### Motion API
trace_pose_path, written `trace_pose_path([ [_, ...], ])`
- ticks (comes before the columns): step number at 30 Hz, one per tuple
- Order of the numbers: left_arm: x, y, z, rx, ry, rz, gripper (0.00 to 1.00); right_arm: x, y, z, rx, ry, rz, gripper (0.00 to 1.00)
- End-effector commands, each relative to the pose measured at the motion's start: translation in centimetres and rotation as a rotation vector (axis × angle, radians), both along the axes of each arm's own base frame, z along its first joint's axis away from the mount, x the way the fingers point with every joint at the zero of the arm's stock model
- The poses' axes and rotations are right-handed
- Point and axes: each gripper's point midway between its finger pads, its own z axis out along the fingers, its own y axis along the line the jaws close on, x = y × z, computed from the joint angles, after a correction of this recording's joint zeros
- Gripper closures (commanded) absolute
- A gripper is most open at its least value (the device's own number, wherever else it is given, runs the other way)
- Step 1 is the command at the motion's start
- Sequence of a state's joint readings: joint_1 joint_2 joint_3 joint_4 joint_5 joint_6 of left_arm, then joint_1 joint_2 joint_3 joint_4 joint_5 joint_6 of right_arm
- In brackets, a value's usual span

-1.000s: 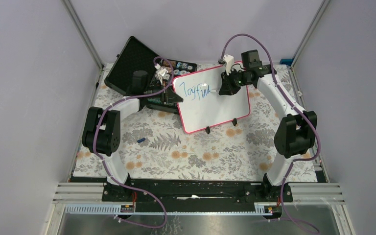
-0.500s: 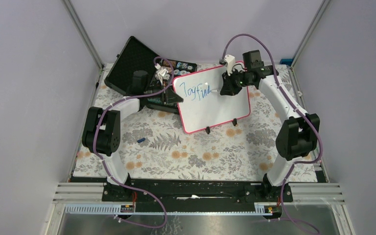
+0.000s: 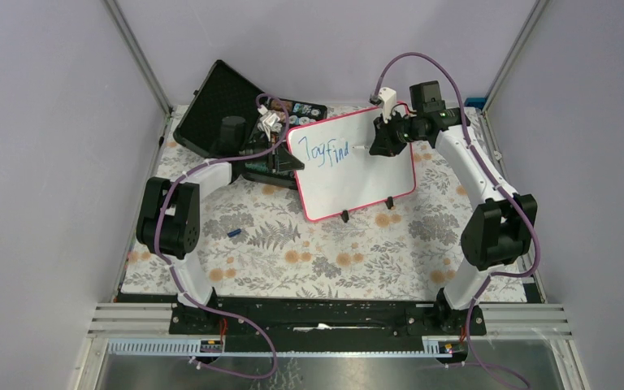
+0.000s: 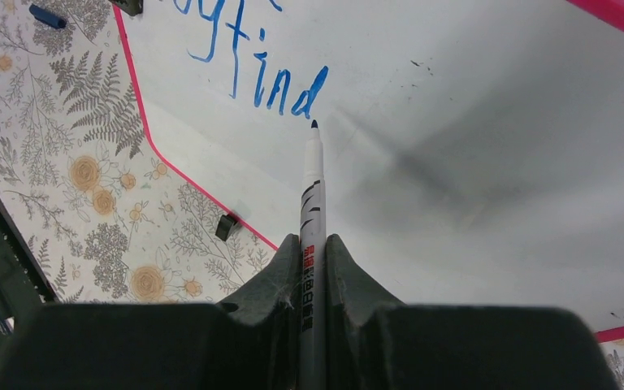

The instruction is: Write a sentence on the whiteboard

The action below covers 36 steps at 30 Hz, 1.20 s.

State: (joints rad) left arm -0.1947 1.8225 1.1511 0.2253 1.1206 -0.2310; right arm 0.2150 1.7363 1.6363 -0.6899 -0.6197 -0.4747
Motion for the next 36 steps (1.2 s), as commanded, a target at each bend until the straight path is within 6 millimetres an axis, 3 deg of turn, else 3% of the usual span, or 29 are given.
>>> trace_pose_path([
  [1, 1.2, -0.3, 0.0, 0.045, -0.117, -0.001, 1.00, 0.6, 0.4, 1.7, 0.035, -0.050, 0.012, 1.00],
  [16, 2.5, 0.0, -1.5, 0.165, -0.076, -0.086, 1.00, -0.1, 1.1, 2.2, 0.133, -0.026, 0.010, 1.00],
  [36, 1.8, 0.2, -1.8, 0.180, -0.068, -0.080, 1.00, -0.5, 1.0, 0.4, 0.197, -0.032, -0.064, 1.00],
])
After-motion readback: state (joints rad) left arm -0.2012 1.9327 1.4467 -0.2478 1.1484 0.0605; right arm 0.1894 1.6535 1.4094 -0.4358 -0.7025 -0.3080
